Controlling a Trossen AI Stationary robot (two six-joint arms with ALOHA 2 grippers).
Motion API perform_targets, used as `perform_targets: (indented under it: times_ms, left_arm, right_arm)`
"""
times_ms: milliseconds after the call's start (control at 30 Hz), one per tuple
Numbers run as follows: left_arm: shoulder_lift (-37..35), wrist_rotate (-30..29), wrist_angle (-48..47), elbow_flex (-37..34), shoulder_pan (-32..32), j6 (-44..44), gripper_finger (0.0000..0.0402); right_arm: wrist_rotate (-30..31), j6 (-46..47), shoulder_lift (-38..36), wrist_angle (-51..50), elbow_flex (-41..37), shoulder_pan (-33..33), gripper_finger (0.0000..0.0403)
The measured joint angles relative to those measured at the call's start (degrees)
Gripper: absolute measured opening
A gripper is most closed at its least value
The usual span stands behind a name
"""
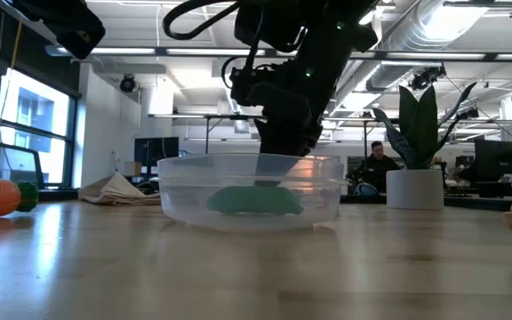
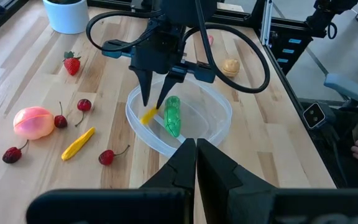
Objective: Pick and placing Produce into tupperware
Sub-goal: Put the potato into the transparent bin
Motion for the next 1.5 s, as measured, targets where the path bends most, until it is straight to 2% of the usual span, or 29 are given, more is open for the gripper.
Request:
perform_targets:
  times_ms: [233, 367, 533, 633, 767, 867, 933, 1033, 1233, 1500]
  left_arm:
    - [0.0, 0.0, 0.0, 0.0, 0.0, 0.0, 0.0005]
    - [0.0, 0.0, 0.0, 0.0, 0.0, 0.0, 0.0005]
    - [0.0, 0.0, 0.0, 0.0, 0.0, 0.0, 0.0005]
    - [0.0, 0.0, 0.0, 0.0, 0.0, 0.0, 0.0005]
    - [0.0, 0.0, 0.0, 0.0, 0.0, 0.0, 0.0005]
    - [0.0, 0.0, 0.1, 0.0, 0.0, 0.0, 0.0005]
    - [0.0, 0.0, 0.0, 0.0, 0.0, 0.0, 0.0005]
    - [0.0, 0.0, 0.0, 0.0, 0.0, 0.0, 0.0005]
    - [0.0, 0.0, 0.0, 0.0, 0.0, 0.0, 0.0005]
    - [0.0, 0.0, 0.0, 0.0, 0.0, 0.0, 0.0005]
  right_arm:
    - [-1.0, -0.2, -0.3, -1.6, 0.9, 0.0, 0.0094]
    - [-1.1, -0.2, -0.3, -9.4, 6.2, 0.4, 0.0094]
    - [1.2, 0.1, -1.5, -24.1, 15.9, 2.6, 0.0094]
    - [6.6, 2.9, -2.5, -36.2, 22.3, 5.1, 0.0094]
    - [18.5, 12.9, -4.3, -52.7, 28.4, 10.2, 0.0094]
    - [24.7, 24.0, -6.5, -62.3, 29.9, 14.5, 0.0094]
    - [26.1, 30.1, -8.7, -62.8, 28.7, 17.6, 0.0094]
    - [24.5, 34.5, -12.4, -59.4, 24.8, 22.5, 0.0094]
    - [18.1, 45.3, -14.6, -59.1, 16.0, 29.8, 0.0094]
    - [6.8, 42.3, -14.5, -50.3, 3.9, 32.8, 0.0094]
